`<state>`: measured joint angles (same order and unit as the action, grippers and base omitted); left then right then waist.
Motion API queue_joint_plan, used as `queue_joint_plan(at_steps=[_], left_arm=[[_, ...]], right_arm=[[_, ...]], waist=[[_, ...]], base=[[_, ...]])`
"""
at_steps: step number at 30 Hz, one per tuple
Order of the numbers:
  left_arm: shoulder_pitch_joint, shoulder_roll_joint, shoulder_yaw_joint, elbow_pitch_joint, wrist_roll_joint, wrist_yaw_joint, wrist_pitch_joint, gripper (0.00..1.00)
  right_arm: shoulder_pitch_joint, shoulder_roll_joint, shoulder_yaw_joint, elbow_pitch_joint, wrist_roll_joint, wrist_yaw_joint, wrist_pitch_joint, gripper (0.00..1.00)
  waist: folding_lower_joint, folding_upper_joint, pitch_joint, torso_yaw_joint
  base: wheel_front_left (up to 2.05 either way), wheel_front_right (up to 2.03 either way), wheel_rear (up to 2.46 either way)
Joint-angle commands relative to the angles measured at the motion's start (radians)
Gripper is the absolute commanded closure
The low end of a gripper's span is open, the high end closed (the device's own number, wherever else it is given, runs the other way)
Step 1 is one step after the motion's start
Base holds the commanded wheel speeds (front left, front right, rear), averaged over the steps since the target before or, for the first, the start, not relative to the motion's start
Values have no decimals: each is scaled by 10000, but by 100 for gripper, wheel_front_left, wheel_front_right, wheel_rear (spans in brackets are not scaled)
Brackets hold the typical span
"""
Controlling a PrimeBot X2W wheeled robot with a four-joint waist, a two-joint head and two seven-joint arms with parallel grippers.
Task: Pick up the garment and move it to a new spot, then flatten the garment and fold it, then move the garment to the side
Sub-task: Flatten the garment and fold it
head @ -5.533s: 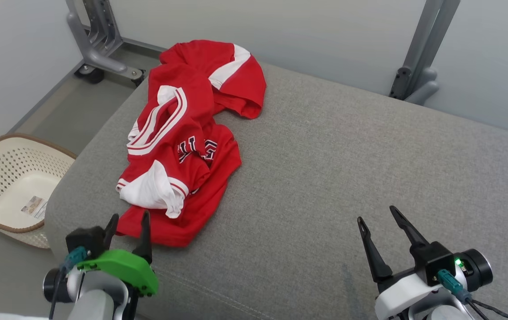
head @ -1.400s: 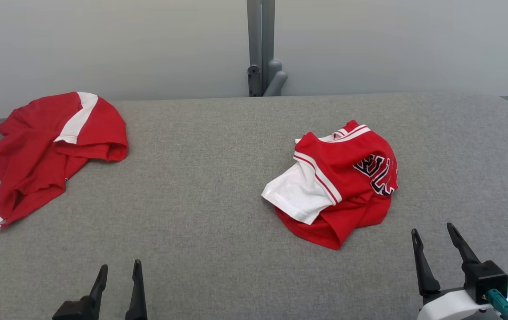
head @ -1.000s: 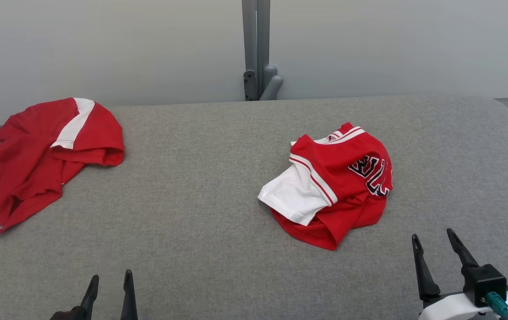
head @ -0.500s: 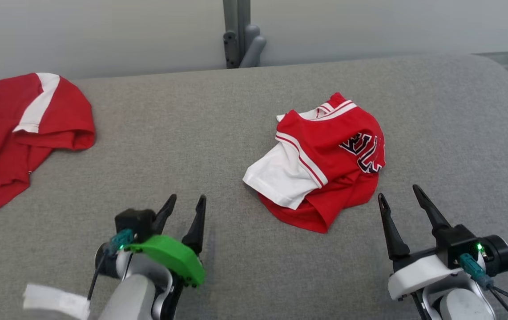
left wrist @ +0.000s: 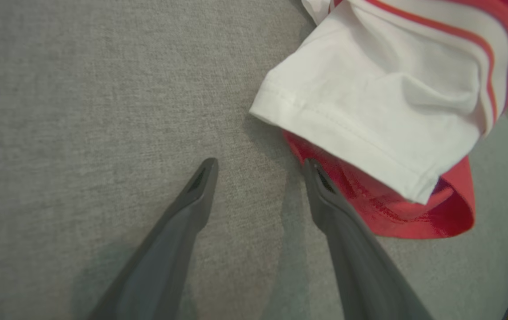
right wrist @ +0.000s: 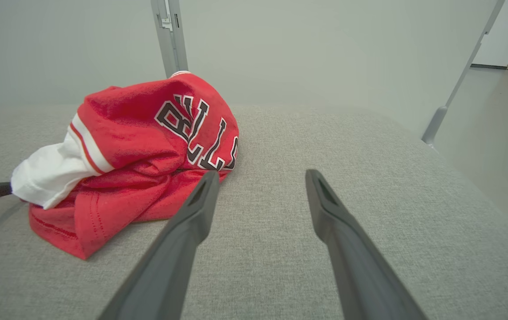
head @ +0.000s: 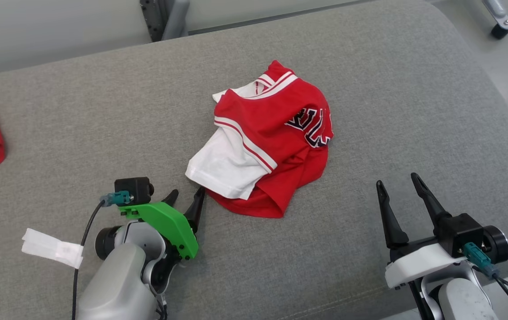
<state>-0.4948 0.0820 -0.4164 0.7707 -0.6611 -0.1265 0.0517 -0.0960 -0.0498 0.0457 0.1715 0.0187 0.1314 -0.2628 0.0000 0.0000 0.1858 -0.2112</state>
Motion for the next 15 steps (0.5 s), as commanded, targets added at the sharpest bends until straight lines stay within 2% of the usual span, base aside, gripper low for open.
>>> queue_joint_plan(at_steps=[1, 8, 15], left_arm=[[-203, -72, -1, 41, -296, -26, 77, 0], [-198, 42, -541, -449, -1277, -48, 343, 0], [-337, 547, -892, -1472, -2273, -51, 139, 0]], right_arm=[[-12, -17, -19, -14, 88, -14, -31, 0], [-16, -17, -63, 19, 91, -14, -31, 0], [-74, -16, -96, 47, 19, -14, -31, 0]], waist=[[0, 0, 382, -432], [0, 0, 415, -451], [0, 0, 312, -373]], base=[[0, 0, 0], [0, 0, 0], [0, 0, 0]])
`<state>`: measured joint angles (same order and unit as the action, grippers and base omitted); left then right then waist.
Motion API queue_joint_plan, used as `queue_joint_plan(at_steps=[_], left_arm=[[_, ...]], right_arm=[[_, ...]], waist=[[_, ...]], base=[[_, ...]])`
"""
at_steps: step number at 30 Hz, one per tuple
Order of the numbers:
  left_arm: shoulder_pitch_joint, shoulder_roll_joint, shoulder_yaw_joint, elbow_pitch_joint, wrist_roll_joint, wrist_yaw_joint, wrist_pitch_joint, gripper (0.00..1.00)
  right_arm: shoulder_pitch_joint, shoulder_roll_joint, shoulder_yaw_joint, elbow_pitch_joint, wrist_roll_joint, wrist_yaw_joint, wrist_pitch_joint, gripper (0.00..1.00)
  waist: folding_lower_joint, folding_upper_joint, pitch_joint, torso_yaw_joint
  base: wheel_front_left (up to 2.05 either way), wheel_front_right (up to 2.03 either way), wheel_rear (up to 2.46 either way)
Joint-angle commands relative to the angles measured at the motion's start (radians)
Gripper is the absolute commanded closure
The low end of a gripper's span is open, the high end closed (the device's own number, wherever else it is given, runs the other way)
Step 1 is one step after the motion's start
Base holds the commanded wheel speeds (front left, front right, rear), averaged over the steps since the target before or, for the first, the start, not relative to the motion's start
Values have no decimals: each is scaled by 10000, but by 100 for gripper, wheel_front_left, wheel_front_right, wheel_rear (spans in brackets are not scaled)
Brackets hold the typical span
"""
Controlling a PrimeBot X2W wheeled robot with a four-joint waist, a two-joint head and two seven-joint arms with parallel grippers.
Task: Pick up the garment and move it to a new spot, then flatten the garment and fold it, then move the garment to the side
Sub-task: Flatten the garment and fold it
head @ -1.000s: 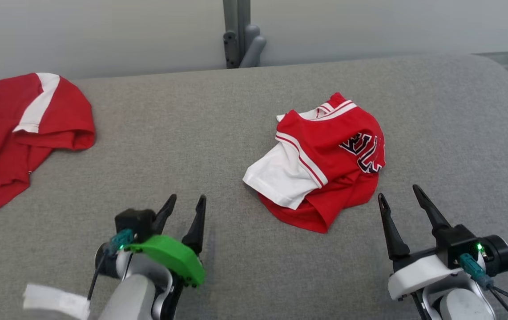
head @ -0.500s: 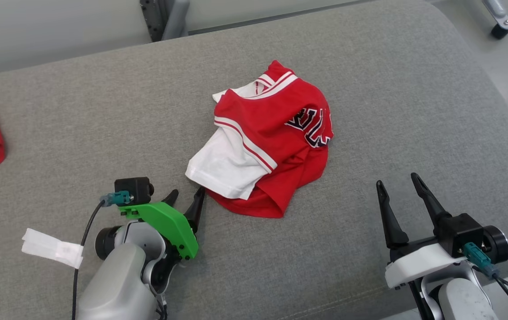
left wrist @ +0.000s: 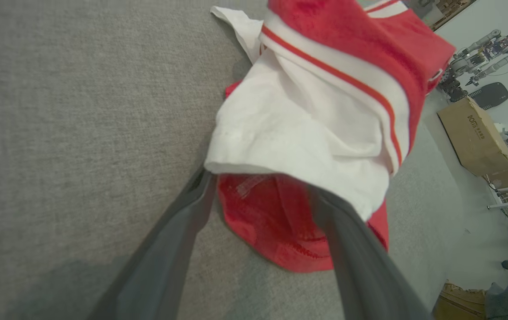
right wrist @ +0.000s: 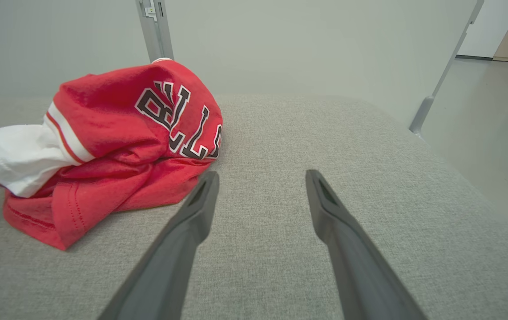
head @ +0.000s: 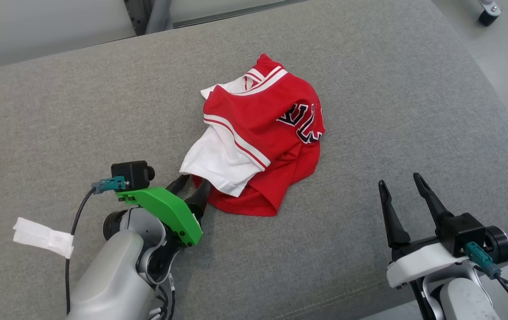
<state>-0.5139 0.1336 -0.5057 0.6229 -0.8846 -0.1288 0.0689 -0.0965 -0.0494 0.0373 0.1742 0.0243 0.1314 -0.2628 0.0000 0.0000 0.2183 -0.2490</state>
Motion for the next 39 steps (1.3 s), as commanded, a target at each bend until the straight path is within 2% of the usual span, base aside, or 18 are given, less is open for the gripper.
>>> queue_joint_plan(at_steps=[1, 7, 17, 18, 19, 24, 32, 39], left_arm=[[-176, 76, -13, -78, -120, -28, -75, 0], [-301, 309, -110, -418, -452, -29, -101, 0], [-575, 327, -474, -574, -651, -30, -295, 0], [-627, 334, -548, -543, -612, -30, -351, 34], [-693, 332, -590, -511, -563, -30, -429, 98], [-998, 282, -778, -660, -707, -30, -778, 100], [-1614, 682, -97, -1420, -1586, -30, -1092, 100], [-2732, 1676, 967, -2796, -2383, 82, -480, 100]], right_arm=[[-51, -20, -7, 20, -50, -14, -31, 0], [-37, -20, -15, 22, -93, -14, -31, 0], [-20, -20, 69, -14, -103, -14, -31, 0], [-22, -20, 75, 1, -114, -14, -31, 0], [-29, -20, 81, 19, -121, -14, -31, 0], [-47, -20, 76, 78, -146, -14, -31, 0], [124, -22, 10, 108, -178, -14, -31, 0], [319, -23, -145, 70, -208, -14, -31, 0]], waist=[[0, 0, -28, 8], [0, 0, -37, 15], [0, 0, 64, -107], [0, 0, 69, -117], [0, 0, 71, -128], [0, 0, -41, -164], [0, 0, -338, -19], [0, 0, -598, 315]], base=[[0, 0, 0], [0, 0, 0], [0, 0, 0], [0, 0, 0], [0, 0, 0], [0, 0, 0], [0, 0, 0], [0, 0, 0]])
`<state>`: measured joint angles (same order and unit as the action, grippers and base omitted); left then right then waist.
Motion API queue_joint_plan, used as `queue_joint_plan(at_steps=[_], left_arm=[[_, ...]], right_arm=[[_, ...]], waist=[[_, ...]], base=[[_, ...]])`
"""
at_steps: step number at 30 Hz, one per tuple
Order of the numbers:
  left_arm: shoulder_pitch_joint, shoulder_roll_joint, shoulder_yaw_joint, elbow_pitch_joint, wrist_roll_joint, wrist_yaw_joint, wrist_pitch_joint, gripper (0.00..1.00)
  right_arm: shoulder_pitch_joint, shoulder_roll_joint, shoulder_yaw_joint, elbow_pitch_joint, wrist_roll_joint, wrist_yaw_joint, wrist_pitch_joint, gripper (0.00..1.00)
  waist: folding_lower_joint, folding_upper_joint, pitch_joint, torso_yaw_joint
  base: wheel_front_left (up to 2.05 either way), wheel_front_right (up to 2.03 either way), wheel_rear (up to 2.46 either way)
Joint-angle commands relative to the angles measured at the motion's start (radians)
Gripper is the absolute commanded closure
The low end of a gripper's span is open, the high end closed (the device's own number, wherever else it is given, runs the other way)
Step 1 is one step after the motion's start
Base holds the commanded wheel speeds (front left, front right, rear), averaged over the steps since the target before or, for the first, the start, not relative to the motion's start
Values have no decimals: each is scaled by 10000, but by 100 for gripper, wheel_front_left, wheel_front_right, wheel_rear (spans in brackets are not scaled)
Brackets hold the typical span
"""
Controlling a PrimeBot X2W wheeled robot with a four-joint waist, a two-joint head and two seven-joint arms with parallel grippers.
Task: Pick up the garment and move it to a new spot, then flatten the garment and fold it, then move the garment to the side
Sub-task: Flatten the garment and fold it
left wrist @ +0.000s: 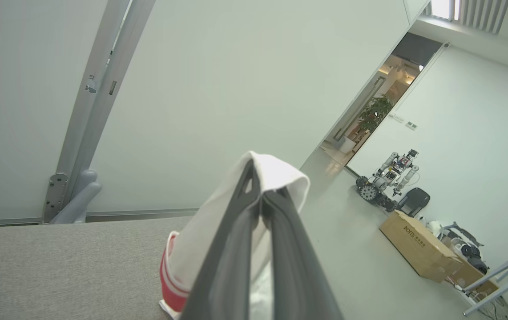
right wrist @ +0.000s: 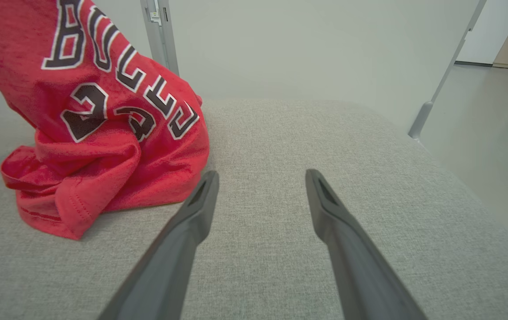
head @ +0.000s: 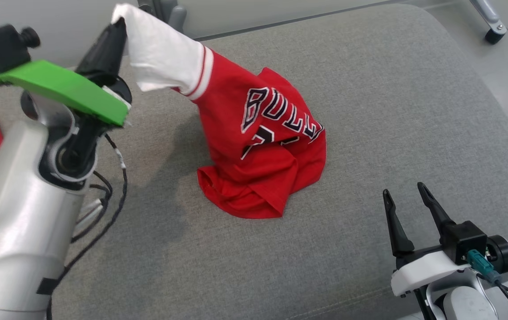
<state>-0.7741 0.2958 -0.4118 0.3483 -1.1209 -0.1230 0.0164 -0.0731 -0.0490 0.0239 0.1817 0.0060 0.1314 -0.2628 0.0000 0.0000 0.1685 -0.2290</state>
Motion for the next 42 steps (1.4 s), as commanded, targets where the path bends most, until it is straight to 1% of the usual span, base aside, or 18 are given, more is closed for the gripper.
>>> queue_joint_plan(at_steps=[1, 6, 9, 13, 18, 20, 22, 25, 28, 30, 34, 35, 37, 39, 40, 42], left_arm=[[-325, 241, 115, -274, -85, 91, 264, 100], [-1206, 1094, 393, -1243, -331, 554, 1451, 100], [-1732, 1623, 399, -1598, -56, 839, 1981, 100], [-2469, 2085, 471, -1697, 193, 1145, 2490, 100], [-3558, 2306, 383, -1610, 348, 1409, 3186, 100], [-4023, 2194, 268, -1657, 267, 1480, 3561, 100], [-4520, 2130, 67, -1708, 428, 1508, 3873, 100], [-5116, 1809, -289, -1552, 517, 1580, 4218, 100], [-5264, 1217, -787, -1172, 561, 1522, 4453, 100], [-5013, 734, -1138, -916, 551, 1461, 4392, 100], [-4162, -259, -1691, -238, 483, 1427, 3917, 100], [-4162, -259, -1691, -238, 483, 1427, 3917, 100], [-3831, -839, -2193, 153, 750, 1328, 3613, 100], [-3471, -1573, -2582, 589, 822, 1271, 3261, 100], [-3322, -1836, -2814, 803, 908, 1175, 3065, 100], [-3063, -2134, -3297, 1248, 1160, 1091, 2518, 100]], right_arm=[[109, -25, -36, 6, -40, -14, -31, 0], [171, -27, 22, 58, -26, -14, -31, 0], [86, -25, 58, 61, 43, -14, -31, 0], [12, -27, 148, 91, 103, -14, -31, 0], [-29, -25, 172, 78, 129, -14, -31, 0], [-67, -25, 206, 73, 127, -14, -31, 0], [-141, -25, 247, 73, 157, -14, -31, 0], [-258, -24, 366, 53, 234, -14, -31, 0], [-421, -25, 480, -3, 362, -14, -31, 0], [-504, -27, 591, -11, 479, -14, -31, 0], [-717, -21, 876, -14, 716, -14, -31, 0], [-717, -21, 876, -14, 716, -14, -31, 0], [-859, -21, 998, -62, 840, -14, -31, 0], [-969, -16, 1127, -88, 921, -14, -31, 0], [-1009, -25, 1101, -111, 965, -14, -31, 0], [-1098, -21, 1148, -133, 1065, -14, -31, 0]], waist=[[0, 0, -143, 182], [0, 0, -323, 394], [0, 0, -377, 491], [0, 0, -457, 570], [0, 0, -492, 620], [0, 0, -466, 605], [0, 0, -394, 568], [0, 0, -244, 460], [0, 0, -53, 298], [0, 0, 80, 129], [0, 0, 420, -394], [0, 0, 420, -394], [0, 0, 721, -648], [0, 0, 1020, -910], [0, 0, 1157, -1013], [0, 0, 1411, -1260]], base=[[0, 0, 0], [0, 0, 0], [0, 0, 0], [0, 0, 0], [0, 0, 0], [0, 0, 0], [0, 0, 0], [0, 0, 0], [0, 0, 0], [0, 0, 0], [0, 0, 0], [0, 0, 0], [0, 0, 0], [0, 0, 0], [0, 0, 0], [0, 0, 0]])
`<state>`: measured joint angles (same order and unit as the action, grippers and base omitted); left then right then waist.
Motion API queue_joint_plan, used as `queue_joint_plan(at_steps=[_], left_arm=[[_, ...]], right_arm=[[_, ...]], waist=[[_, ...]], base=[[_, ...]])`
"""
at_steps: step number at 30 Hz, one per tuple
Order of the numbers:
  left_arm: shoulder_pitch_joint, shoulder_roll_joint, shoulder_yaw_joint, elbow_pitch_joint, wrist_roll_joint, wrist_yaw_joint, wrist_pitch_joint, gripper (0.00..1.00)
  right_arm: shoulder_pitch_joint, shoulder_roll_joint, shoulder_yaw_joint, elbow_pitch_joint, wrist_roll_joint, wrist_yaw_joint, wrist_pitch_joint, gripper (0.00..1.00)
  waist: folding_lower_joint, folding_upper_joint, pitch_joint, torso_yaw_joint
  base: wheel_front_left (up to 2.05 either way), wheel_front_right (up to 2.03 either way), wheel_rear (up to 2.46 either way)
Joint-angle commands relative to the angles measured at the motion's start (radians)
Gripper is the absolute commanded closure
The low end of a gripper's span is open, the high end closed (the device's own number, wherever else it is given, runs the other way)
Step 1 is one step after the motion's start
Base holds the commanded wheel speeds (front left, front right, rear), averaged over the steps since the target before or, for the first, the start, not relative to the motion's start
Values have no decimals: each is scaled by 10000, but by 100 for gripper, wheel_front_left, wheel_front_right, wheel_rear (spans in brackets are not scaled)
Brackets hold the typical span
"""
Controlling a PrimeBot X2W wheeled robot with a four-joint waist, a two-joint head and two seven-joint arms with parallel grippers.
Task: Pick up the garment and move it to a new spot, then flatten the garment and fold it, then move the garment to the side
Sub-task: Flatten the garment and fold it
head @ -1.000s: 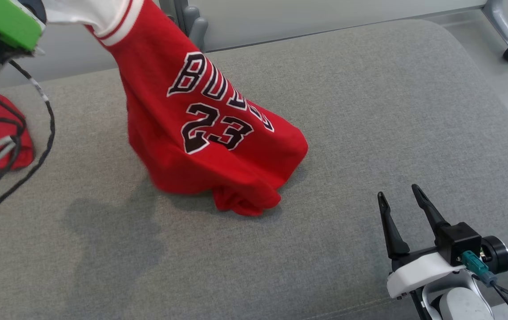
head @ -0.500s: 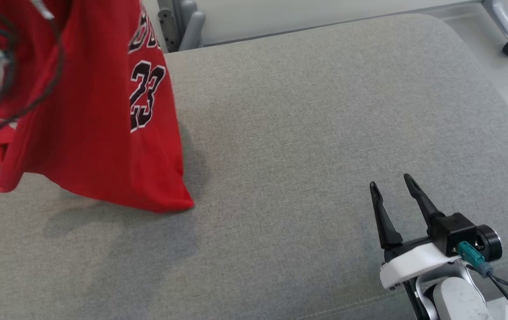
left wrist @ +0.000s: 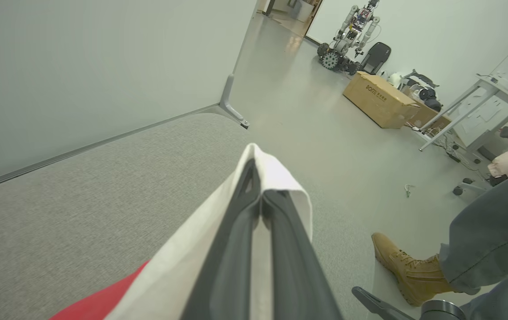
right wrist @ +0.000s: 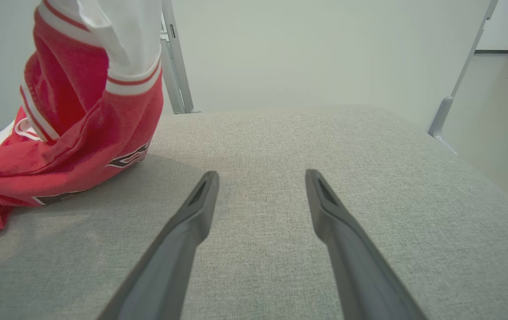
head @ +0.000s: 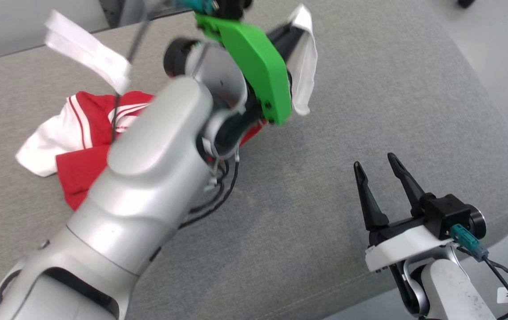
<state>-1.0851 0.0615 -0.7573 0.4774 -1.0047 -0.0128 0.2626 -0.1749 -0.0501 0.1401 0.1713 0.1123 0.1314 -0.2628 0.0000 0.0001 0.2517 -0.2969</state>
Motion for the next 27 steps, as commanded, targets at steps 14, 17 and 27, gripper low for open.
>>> queue_joint_plan(at_steps=[14, 17, 27], left_arm=[[583, -76, -4099, 1767, 711, -204, -1858, 0], [370, -88, -4679, 1814, 1208, -326, -1843, 0], [1554, 621, -5119, 84, 2286, -75, -1433, 0]], right_arm=[[-453, -3, 464, -288, 974, -14, -31, 0], [-330, -1, 269, -193, 811, -14, -31, 0], [532, -23, -542, -50, 37, -14, -31, 0]], waist=[[0, -1, 1943, -1706], [0, -1, 1654, -1395], [0, -1, 157, 86]], base=[[0, 0, 0], [0, 0, 0], [0, 0, 0]])
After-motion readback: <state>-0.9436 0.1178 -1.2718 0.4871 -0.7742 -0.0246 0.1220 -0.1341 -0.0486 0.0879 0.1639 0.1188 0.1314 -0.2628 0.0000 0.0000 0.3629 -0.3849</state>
